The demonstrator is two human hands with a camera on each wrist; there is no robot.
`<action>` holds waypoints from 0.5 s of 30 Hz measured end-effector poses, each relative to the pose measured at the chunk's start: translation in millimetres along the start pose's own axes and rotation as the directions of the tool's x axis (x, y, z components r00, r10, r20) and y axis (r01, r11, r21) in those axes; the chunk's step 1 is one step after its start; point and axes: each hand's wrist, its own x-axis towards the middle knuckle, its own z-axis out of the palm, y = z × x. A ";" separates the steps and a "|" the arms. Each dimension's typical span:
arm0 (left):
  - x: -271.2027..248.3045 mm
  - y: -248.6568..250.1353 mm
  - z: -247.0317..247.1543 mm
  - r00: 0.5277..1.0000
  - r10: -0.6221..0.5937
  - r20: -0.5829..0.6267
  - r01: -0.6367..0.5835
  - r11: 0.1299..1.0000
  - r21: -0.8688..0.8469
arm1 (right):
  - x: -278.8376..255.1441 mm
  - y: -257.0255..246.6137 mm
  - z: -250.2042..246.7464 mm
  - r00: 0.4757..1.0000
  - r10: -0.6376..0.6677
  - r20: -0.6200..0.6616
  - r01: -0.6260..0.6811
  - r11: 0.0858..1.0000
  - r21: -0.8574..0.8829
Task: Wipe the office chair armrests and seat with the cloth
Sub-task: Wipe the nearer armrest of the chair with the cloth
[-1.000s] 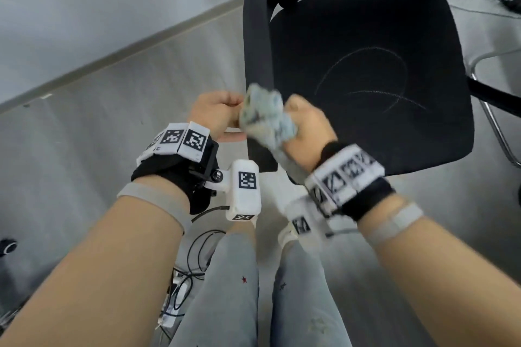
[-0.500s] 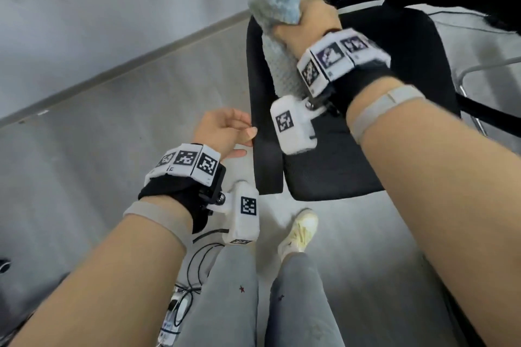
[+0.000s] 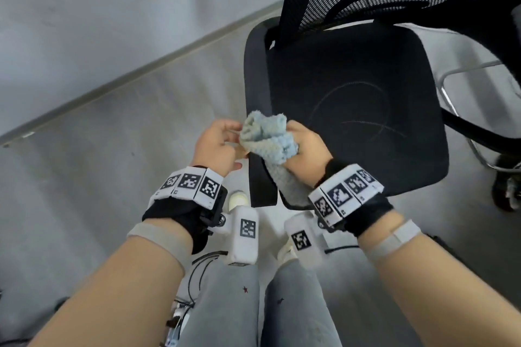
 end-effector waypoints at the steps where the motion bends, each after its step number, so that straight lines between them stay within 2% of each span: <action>1: 0.7 -0.9 -0.9 1.000 0.004 0.004 -0.004 1.000 -0.008 | -12.4 9.1 6.8 1.000 0.003 0.006 -0.003 1.000 0.028; 4: 0.5 -1.5 -1.9 0.999 0.010 0.037 -0.010 1.000 -0.004 | -33.6 26.3 18.6 0.998 -0.051 0.045 0.053 0.997 -0.047; 5: 1.4 -1.7 -2.3 0.999 0.006 0.039 -0.006 1.000 -0.005 | -32.9 22.6 16.9 0.997 -0.073 -0.024 0.072 0.997 -0.033; 6: 2.5 -1.2 -2.5 0.999 0.002 0.036 -0.002 1.000 -0.010 | -26.4 16.6 12.7 0.985 -0.073 -0.156 0.085 0.994 0.068; 8: 4.4 0.3 -3.0 1.000 0.004 0.024 -0.003 1.000 -0.007 | -1.0 -4.0 -1.7 0.896 0.074 -0.437 0.082 0.941 0.327; 9: 4.8 1.0 -3.3 1.000 0.012 0.020 -0.012 1.000 0.003 | 15.1 -14.3 -8.5 0.862 0.155 -0.483 0.067 0.910 0.410; 10: 4.9 1.0 -3.3 1.000 0.022 0.013 -0.023 1.000 0.013 | 30.8 -22.3 -14.6 0.862 0.200 -0.466 0.043 0.887 0.461; 11: 5.1 1.1 -2.9 0.999 0.031 0.005 -0.032 0.999 0.017 | 43.3 -27.8 -17.6 0.888 0.221 -0.402 0.009 0.867 0.498; 13: 5.3 2.8 -0.7 1.000 0.030 0.000 -0.030 0.999 0.014 | 50.6 -30.9 -15.3 0.940 0.188 -0.285 -0.027 0.872 0.488; 15: 5.8 5.3 1.2 1.000 0.018 0.009 -0.018 1.000 0.004 | 33.2 -20.5 -3.2 0.962 0.132 -0.239 -0.022 0.910 0.414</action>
